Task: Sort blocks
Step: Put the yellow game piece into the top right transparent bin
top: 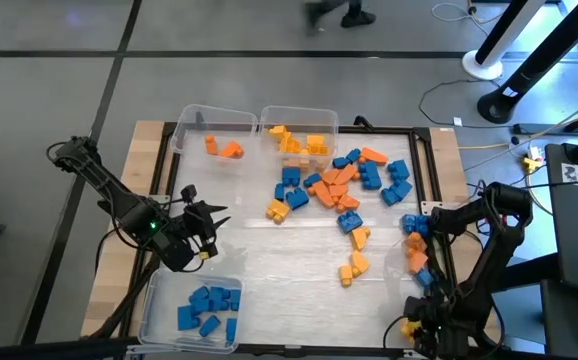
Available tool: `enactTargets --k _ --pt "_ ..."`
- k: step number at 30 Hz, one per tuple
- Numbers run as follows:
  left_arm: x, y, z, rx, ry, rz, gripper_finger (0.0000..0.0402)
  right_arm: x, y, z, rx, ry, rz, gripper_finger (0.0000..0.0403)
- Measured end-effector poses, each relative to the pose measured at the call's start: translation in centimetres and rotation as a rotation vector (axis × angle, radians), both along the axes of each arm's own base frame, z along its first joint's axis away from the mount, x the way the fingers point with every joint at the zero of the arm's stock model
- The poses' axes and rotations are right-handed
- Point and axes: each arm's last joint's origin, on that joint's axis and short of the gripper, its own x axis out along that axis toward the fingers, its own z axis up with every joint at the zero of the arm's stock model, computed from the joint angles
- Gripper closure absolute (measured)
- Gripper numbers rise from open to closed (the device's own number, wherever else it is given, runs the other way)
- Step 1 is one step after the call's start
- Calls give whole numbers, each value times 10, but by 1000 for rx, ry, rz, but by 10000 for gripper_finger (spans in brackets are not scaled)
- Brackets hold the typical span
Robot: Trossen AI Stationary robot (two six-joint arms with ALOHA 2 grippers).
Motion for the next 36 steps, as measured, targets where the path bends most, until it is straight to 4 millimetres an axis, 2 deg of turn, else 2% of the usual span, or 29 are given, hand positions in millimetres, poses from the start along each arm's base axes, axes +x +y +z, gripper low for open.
enactTargets --k 15,21,27,36 --pt "0 0 0 0 0 0 295 4 0 -3 -8 -46 -7 145" --pt "0 0 0 0 0 0 295 16 -4 -3 -37 -98 -56 191" --pt "0 0 0 0 0 0 295 29 -10 -2 -90 -228 -97 246" --pt "0 0 0 -1 0 0 295 49 -20 -3 -157 -329 -166 247"
